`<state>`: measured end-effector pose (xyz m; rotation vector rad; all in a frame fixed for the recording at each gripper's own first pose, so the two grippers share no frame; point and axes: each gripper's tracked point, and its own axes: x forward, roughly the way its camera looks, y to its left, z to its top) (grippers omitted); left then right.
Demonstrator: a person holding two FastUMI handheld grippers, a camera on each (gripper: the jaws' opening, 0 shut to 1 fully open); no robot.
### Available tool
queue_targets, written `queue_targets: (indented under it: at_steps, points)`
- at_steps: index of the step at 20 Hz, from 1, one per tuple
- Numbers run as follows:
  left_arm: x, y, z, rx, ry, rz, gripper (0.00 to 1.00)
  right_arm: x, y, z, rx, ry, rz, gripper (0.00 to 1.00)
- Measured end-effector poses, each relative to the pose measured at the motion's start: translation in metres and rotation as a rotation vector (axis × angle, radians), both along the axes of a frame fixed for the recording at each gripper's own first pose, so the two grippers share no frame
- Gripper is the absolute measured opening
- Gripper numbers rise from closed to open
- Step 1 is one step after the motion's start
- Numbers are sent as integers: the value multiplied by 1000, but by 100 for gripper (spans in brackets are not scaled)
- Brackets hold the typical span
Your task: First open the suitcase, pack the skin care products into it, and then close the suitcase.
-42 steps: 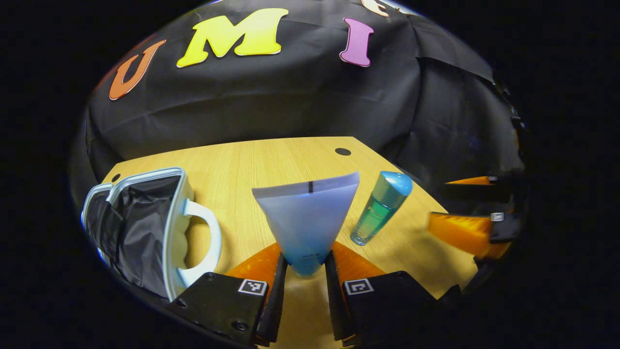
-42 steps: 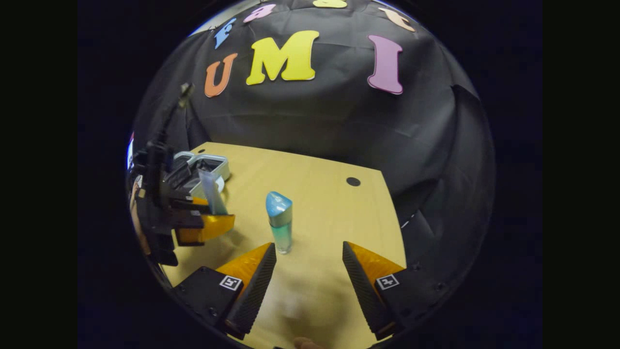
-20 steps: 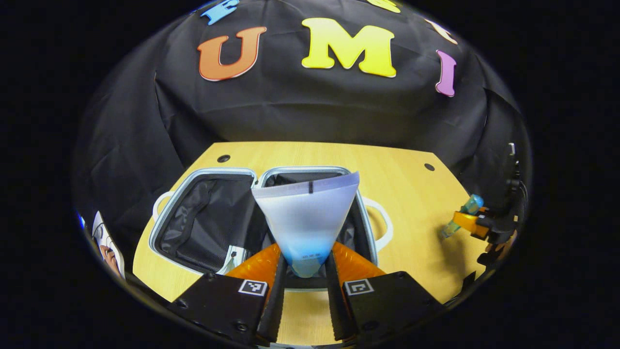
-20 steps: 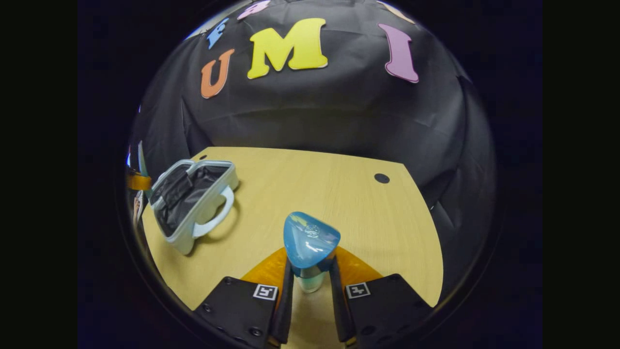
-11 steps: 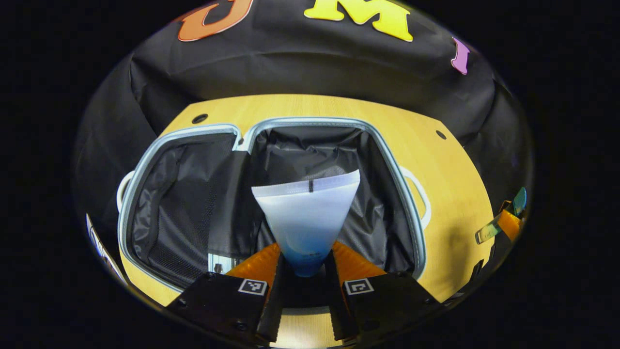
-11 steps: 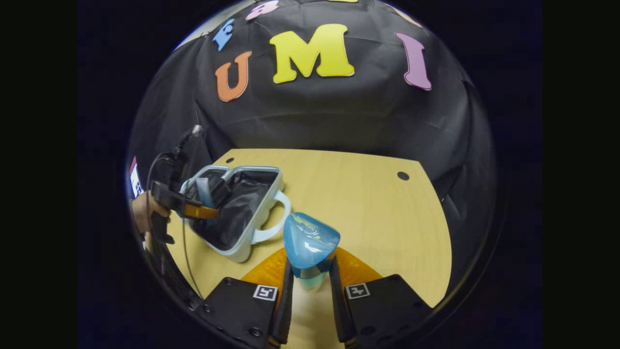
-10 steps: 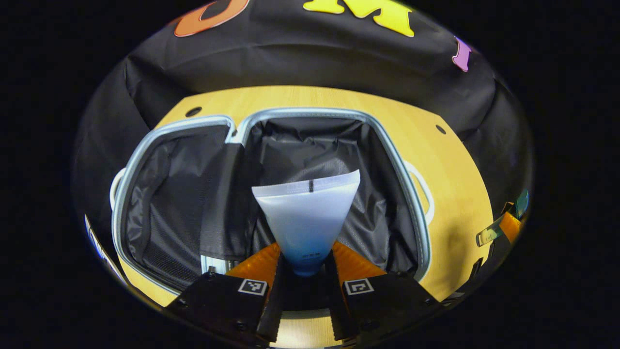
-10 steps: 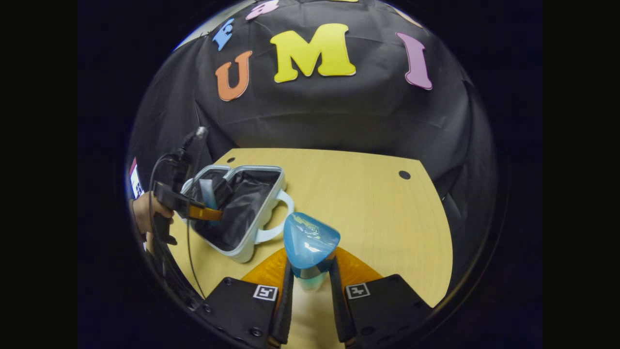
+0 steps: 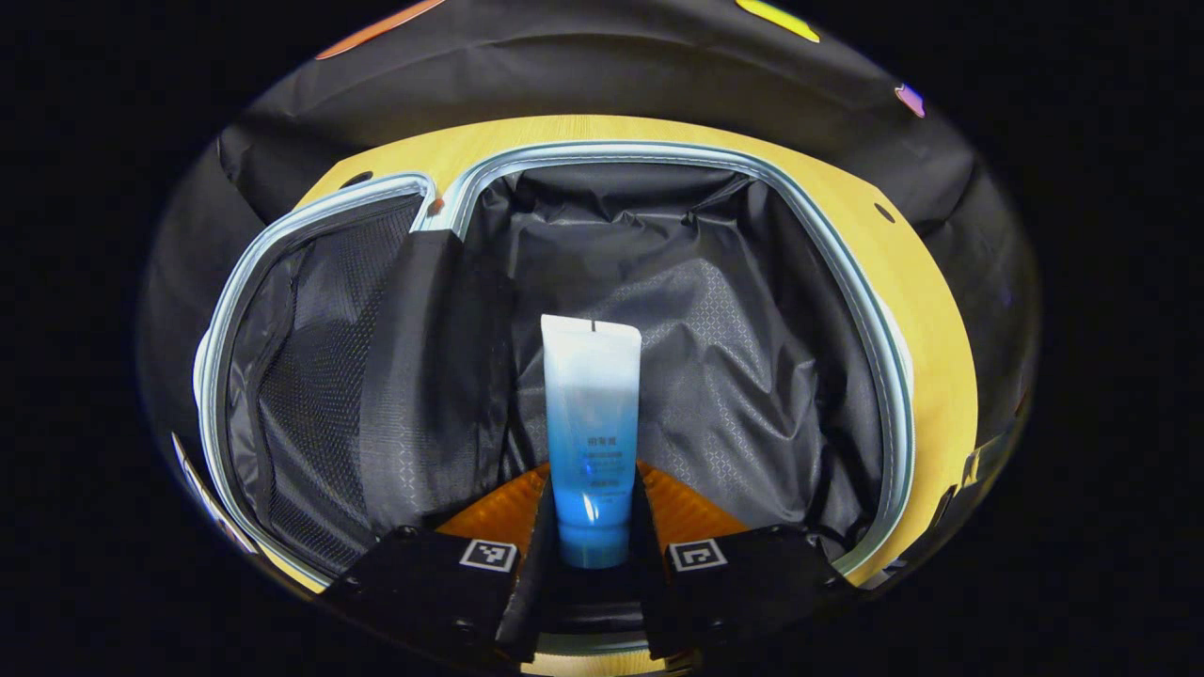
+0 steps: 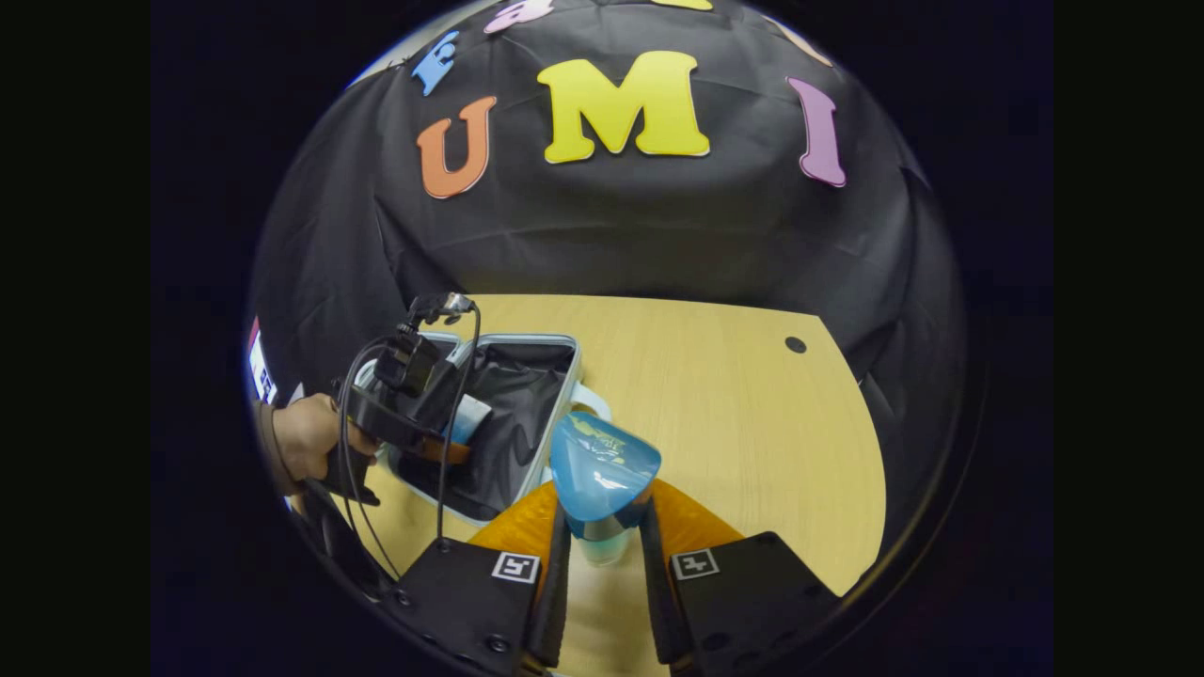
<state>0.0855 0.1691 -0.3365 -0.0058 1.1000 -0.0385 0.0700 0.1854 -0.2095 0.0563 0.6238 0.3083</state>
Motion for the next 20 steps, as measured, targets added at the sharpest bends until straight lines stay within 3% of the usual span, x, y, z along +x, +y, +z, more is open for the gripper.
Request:
queue_targets:
  at_steps: [1, 2, 4, 5, 7, 10, 15, 20]
  points:
    - [1, -2, 1, -1, -4, 5, 46, 1, 6, 2, 2, 1, 6, 34]
    - [-1, -4, 2, -5, -9, 6, 56, 3, 12, 2, -7, 1, 11, 34]
    - [2, -8, 2, -15, -24, -1, 58, 6, 21, 4, -19, 7, 17, 31]
    - [0, -9, 5, -14, -28, -2, 69, 8, 28, 6, -19, 9, 24, 34]
    - [-3, -15, 15, -31, -55, 9, 78, 14, 42, 13, -19, 8, 50, 34]
    - [-8, -20, 54, -71, -224, -12, 94, 27, 68, 20, -36, 1, 109, 34]
    - [-54, 12, 112, -84, -446, 19, 94, 38, 119, -4, -53, 63, 184, 32]
    - [-99, 97, 143, -22, -588, 136, 94, 32, 175, -65, -35, 253, 195, 34]
